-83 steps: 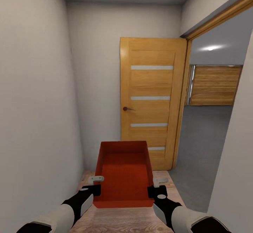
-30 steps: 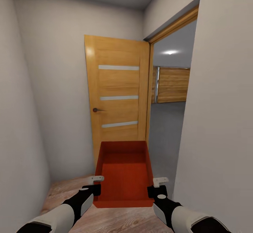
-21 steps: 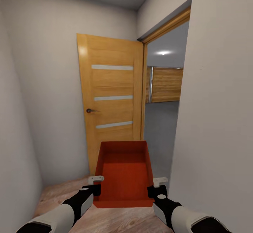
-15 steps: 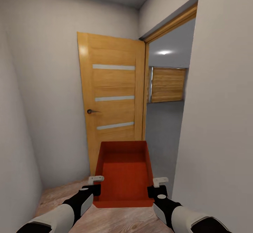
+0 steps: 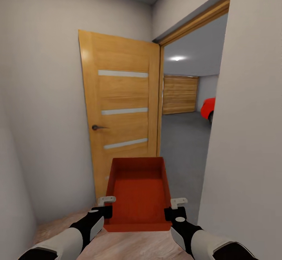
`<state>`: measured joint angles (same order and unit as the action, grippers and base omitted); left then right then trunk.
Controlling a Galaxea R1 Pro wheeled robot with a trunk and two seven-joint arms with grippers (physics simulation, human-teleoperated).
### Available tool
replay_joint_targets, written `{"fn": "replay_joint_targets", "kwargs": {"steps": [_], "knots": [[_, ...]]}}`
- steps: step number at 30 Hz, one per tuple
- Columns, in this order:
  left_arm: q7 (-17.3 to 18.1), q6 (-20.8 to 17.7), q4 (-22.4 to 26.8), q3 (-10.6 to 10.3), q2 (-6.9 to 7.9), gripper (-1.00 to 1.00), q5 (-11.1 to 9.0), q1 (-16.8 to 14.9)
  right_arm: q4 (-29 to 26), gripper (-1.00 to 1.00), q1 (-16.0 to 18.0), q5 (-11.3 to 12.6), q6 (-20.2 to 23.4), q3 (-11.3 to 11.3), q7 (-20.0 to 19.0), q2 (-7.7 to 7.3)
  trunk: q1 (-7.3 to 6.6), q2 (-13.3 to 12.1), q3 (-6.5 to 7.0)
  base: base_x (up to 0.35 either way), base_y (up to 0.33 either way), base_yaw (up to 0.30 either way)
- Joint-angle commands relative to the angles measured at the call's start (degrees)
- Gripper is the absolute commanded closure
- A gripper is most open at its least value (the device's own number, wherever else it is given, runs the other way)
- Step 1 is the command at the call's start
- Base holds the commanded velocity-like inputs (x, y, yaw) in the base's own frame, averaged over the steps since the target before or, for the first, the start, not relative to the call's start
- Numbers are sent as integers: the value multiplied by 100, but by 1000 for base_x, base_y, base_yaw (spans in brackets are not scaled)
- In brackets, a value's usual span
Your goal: Move the two storage containers from the living room to the garage. In the garage, place one container on the floor and stack the other container on top of it (either order is fine).
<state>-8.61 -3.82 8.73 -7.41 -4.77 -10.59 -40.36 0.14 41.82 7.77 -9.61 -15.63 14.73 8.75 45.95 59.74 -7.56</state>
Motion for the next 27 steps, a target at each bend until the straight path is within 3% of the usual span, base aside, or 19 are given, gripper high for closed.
{"fn": "replay_joint_targets", "kwargs": {"steps": [1,27], "knots": [[-53,43,41,266,503,100,-13,-6,12,100,1,23,3,236,-14,4,3,6,-8,204,162,-265],[-53,40,41,266,512,100,-13,-7,12,100,1,21,3,235,-14,4,3,6,-8,194,158,-267]]}}
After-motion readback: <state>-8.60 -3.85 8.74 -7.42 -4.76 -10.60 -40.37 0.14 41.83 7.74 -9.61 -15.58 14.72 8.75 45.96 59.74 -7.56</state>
